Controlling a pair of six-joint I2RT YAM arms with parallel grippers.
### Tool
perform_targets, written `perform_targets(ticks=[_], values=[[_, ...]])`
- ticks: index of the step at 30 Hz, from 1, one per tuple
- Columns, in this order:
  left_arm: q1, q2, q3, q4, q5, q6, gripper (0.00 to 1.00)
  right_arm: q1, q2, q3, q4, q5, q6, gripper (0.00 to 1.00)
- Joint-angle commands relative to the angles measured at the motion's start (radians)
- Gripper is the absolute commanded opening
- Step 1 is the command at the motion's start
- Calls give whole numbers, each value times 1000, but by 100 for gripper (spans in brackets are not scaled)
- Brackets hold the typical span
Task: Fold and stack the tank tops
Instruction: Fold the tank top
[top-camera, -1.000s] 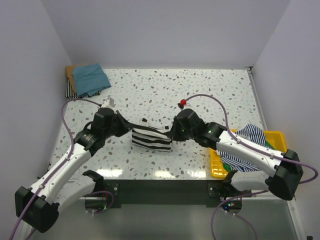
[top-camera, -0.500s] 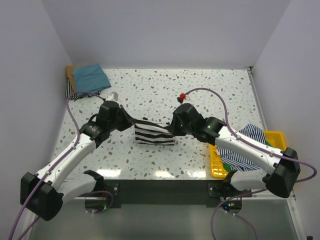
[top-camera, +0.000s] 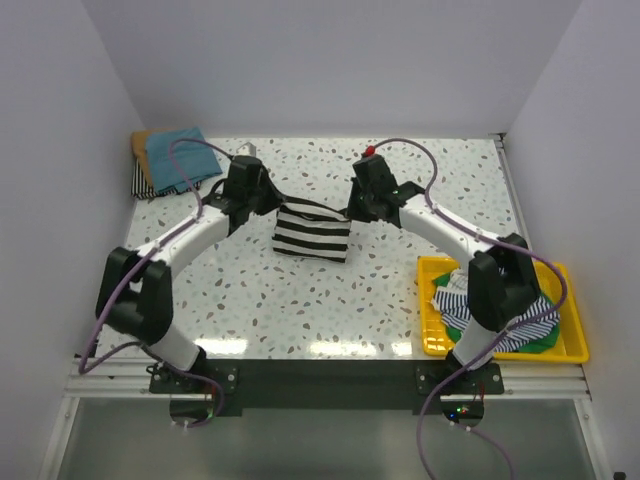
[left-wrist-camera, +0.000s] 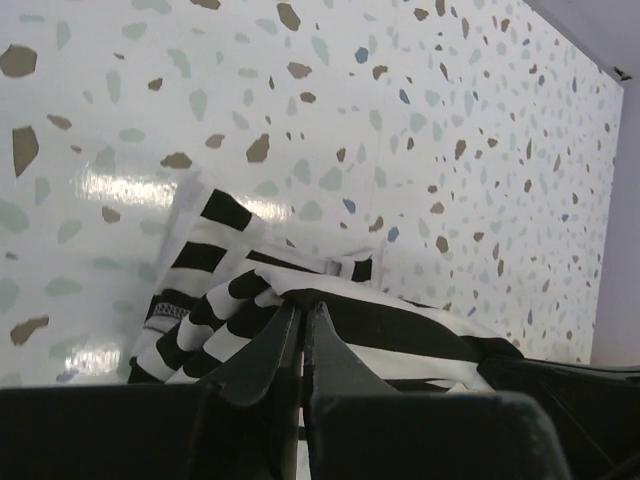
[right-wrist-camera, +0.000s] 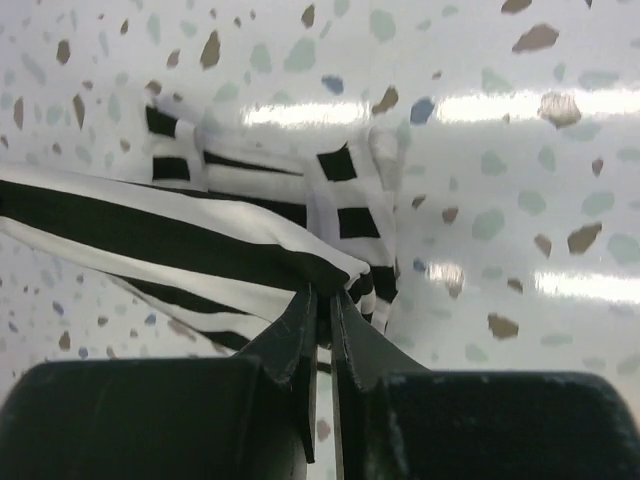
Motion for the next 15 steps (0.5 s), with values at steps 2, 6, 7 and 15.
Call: perform_targets(ticks=[2,6,7,15], values=[[56,249,118,242,66,77,11,-101,190,122,42,-75,-41,7],[122,408,173,436,180,49,26,-152,333,220,74,-81,-45,32],[130,447,207,463,197,33,29,-161,357,251,65,-76,-53,37],[154,395,237,336,100,45,49,-169,297,270,37,-1,-114,72]])
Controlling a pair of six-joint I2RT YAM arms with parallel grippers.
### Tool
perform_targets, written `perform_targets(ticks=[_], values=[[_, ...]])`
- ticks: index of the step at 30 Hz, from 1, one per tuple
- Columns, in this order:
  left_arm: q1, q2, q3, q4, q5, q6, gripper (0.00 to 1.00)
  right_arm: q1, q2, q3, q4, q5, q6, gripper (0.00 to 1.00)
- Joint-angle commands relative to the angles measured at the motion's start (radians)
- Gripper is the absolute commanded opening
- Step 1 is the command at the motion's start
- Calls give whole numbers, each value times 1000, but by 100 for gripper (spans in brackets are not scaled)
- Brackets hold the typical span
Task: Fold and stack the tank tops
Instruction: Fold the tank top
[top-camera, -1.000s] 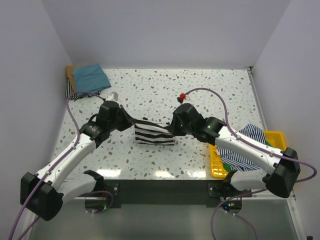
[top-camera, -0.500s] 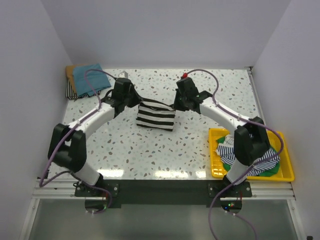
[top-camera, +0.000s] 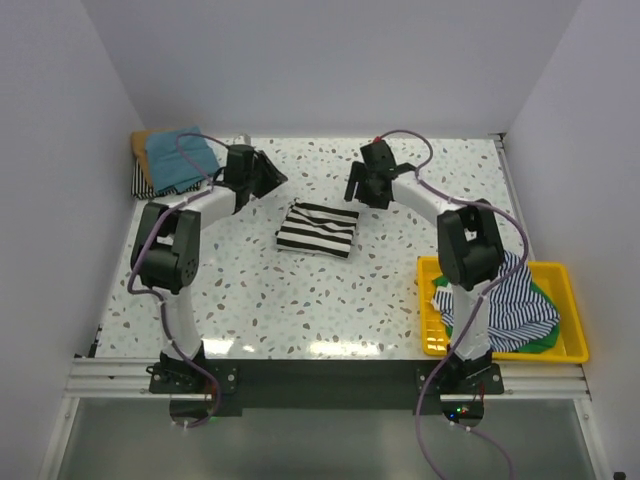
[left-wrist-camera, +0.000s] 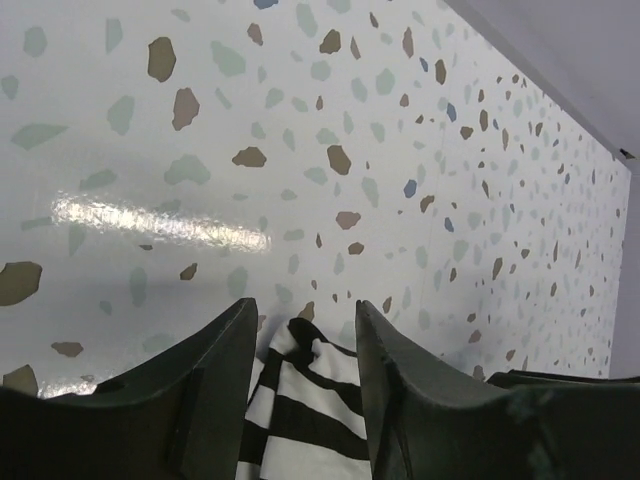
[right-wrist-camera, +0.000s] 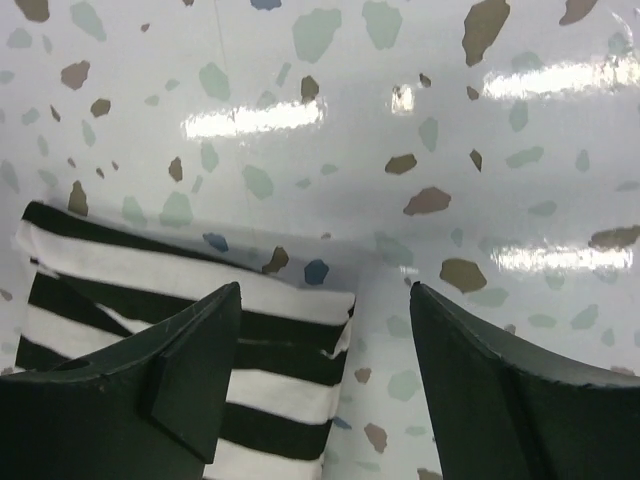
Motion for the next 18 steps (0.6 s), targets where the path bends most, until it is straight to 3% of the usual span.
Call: perform_targets(ticks=[1,3,8,14,18], values=[[0,-110,7,11,-48,2,49,27,-154,-54,13,58,-35,72],[-6,-162,-36,-88,-94,-32,45,87,-195,-100,1,163,-65,71],[-67,-374,-272,-66,-161,-105,43,220,-225,-156,27,251,-128,66],[-92,-496,-381,-98,-120,-130,41,222,-90,-119,2,226,-153,60],[-93,-558,-433,-135,-95,-122,41,222,-89,-177,5,211,-86,57]])
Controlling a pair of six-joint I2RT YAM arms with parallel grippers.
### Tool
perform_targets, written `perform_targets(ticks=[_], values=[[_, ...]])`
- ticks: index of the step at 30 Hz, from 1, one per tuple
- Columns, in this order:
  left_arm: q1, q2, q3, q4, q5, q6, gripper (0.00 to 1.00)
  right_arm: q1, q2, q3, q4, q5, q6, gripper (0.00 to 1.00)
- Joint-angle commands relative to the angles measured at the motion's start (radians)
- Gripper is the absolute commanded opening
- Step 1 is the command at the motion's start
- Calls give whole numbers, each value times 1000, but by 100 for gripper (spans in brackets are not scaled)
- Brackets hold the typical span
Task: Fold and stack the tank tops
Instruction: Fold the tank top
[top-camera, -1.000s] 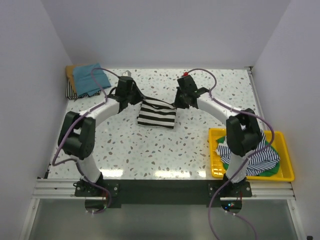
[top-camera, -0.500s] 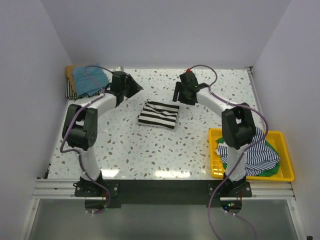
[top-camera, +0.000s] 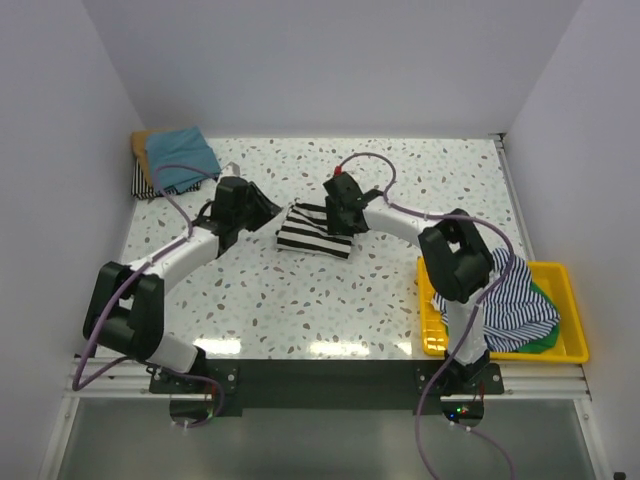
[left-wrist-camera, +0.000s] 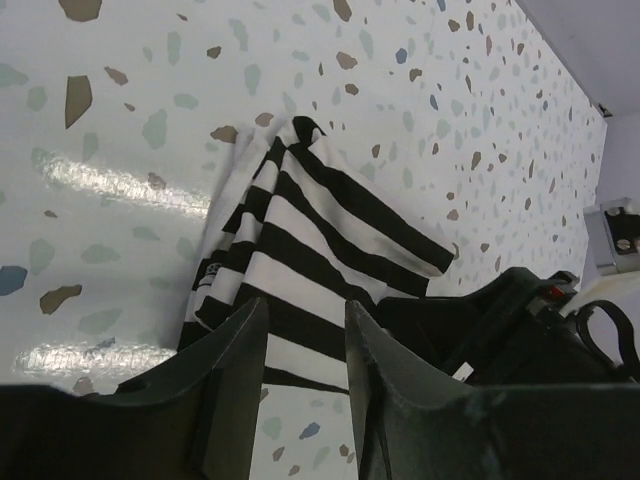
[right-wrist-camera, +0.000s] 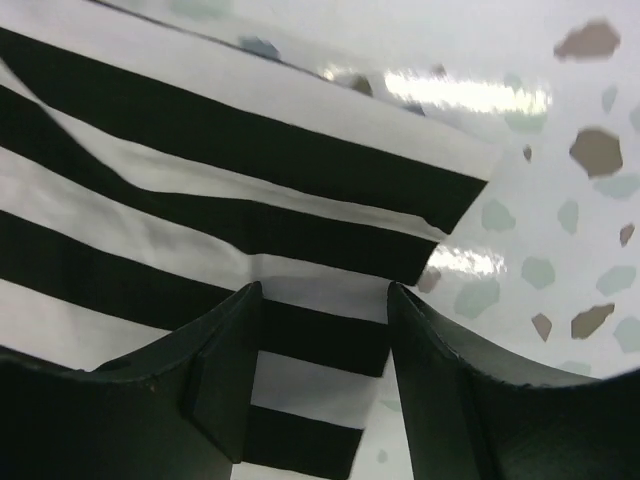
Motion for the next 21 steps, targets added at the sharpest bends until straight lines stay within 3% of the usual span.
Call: perform_targets(ticks=[1,7,10,13,15,21], values=[[-2,-93,-55,-46,14,-9,41,-9,-28,-85,15,-17,49,56],[5,-212,-122,-107,13,19,43,95,-212,-348,114,-61,262,50],[18,-246,-116,-158,14,43,44,213,-355,-529,299,-96,484,47],[52,-263,-98,-179,37,69,44,398,-401,-538,372,-1,643,47],[75,-265,-72,-190,57,100,44,481,-413,-504,366,95,641,51],[95,-298,-75,-258,100,117,43,488,-470,-369,204,185,442,57]])
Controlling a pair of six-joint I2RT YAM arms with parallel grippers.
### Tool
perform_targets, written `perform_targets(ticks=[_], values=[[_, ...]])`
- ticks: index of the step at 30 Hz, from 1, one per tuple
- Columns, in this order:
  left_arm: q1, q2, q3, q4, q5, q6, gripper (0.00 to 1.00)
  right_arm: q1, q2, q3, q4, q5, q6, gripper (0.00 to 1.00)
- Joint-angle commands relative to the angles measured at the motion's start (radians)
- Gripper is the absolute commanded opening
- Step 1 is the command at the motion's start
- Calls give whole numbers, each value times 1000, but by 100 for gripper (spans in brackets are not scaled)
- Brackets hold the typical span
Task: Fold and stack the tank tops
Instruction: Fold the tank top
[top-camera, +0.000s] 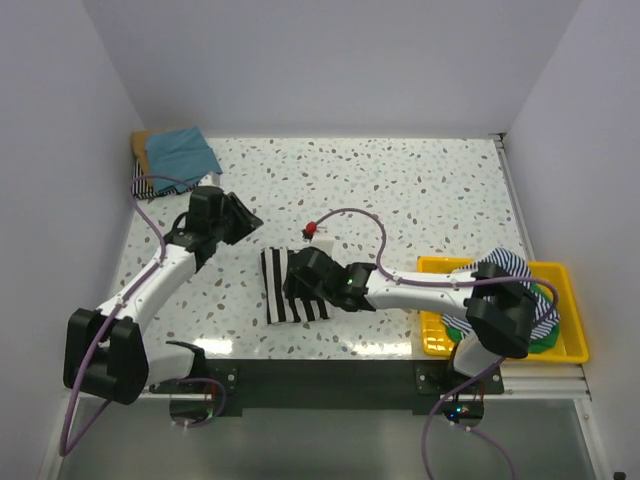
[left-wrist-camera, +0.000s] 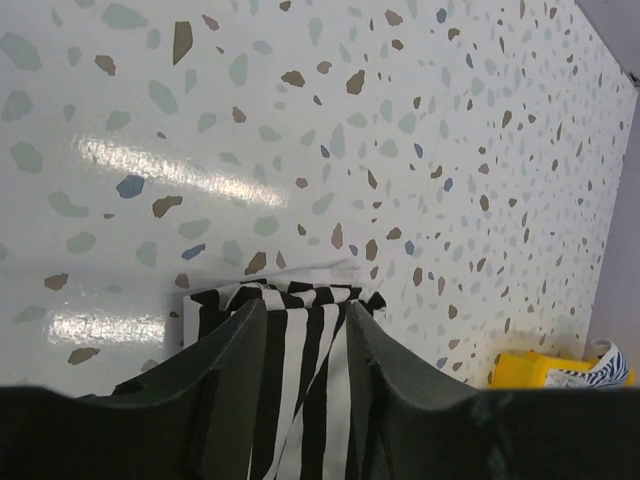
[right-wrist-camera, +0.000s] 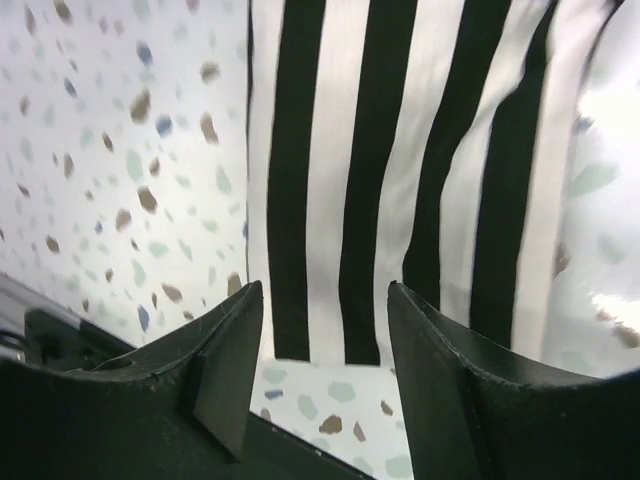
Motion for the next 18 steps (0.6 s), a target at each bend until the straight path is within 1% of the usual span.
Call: perform_targets(ticks=[1,2,4,7,9,10,13,14,15,18], values=[[7,-57,0,-34,55,28,42,-27,-89,116,-117,163,-103,57],[5,-64,-18,-31,63,17,40,-30,-88,132,-147,174,-167,59],[-6,-86,-77,-18,71,-6,38,-52,-74,176,-234,185,-224,62],[-33,-104,-129,-30,34,-30,34,-96,-33,190,-279,170,-294,64],[-85,-114,-150,-44,8,-49,32,-121,-4,190,-293,138,-321,66],[-126,-118,-157,-52,-18,-55,32,-147,9,187,-284,112,-337,66],[-194,-111,-164,-78,-85,-76,30,-201,55,175,-231,29,-379,66],[-203,-106,-166,-80,-93,-82,29,-213,67,175,-215,-11,-402,66],[-207,-95,-169,-83,-98,-83,28,-221,94,172,-179,-25,-407,66],[-217,-69,-170,-73,-101,-75,27,-257,136,184,-142,-59,-420,66]])
